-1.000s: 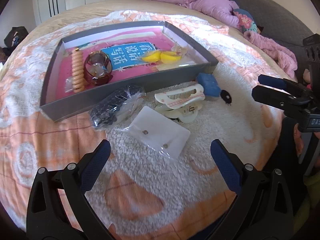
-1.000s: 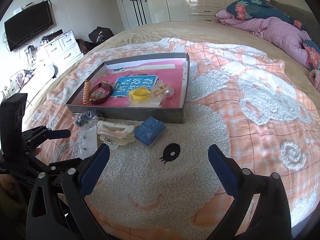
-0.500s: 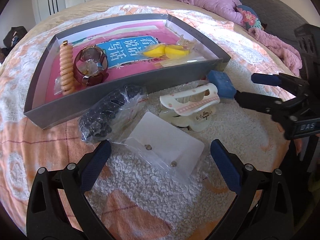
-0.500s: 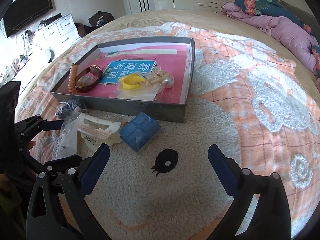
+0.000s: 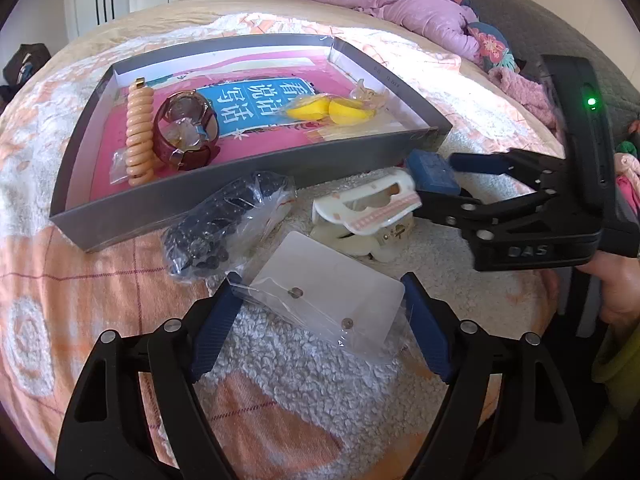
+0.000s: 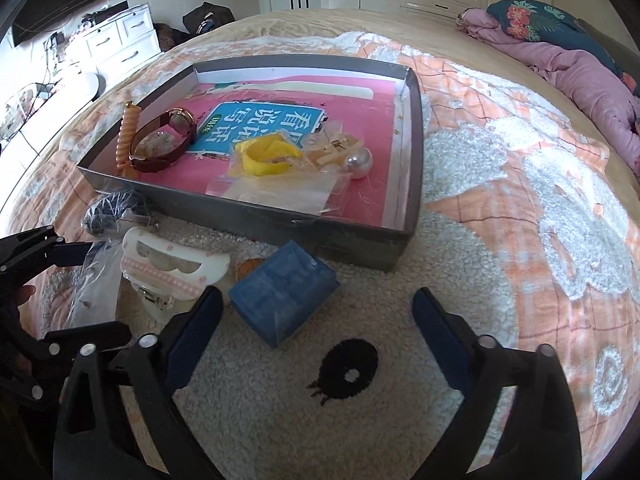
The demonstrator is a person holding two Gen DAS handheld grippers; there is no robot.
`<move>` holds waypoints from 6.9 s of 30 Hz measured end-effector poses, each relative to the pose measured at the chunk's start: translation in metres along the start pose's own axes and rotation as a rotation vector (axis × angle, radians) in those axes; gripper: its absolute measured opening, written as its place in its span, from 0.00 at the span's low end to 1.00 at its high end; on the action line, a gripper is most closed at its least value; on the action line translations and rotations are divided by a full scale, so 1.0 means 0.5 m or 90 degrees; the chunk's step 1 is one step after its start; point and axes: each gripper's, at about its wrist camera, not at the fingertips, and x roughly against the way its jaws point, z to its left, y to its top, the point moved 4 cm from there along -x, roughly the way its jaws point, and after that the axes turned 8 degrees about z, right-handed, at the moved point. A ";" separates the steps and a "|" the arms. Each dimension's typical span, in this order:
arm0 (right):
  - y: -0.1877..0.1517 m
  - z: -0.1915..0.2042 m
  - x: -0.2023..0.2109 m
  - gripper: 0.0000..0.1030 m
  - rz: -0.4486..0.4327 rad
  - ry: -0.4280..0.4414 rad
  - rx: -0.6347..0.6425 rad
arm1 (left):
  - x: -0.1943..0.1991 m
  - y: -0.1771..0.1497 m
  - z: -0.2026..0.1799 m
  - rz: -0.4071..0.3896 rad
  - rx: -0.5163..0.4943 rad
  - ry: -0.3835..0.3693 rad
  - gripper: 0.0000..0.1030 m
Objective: Organize jewelry
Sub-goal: 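Grasp the clear bag with the white earring card using the left gripper, then grasp the blue plastic box with the right gripper while the left lifts the card bag, then carry the card bag with the left gripper over the box while the right carries the blue box, then open the right gripper to drop the blue box while the left releases the card bag, then pull both grippers back from the gray box, then grasp the white hair clip with the right gripper while the left grasps the dark beads bag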
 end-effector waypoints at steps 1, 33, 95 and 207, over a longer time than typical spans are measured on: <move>0.002 0.002 -0.002 0.82 -0.002 0.005 0.000 | 0.003 -0.002 0.001 -0.001 0.002 -0.004 0.70; -0.018 0.022 0.156 0.50 -0.119 0.091 -0.029 | 0.180 0.002 0.133 -0.114 0.097 0.050 0.70; 0.143 -0.058 0.026 0.51 -0.106 0.011 -0.051 | 0.050 0.182 0.245 -0.102 0.067 0.147 0.70; 0.000 0.134 0.056 0.96 -0.065 0.067 -0.012 | 0.157 -0.009 0.148 -0.098 0.053 0.151 0.91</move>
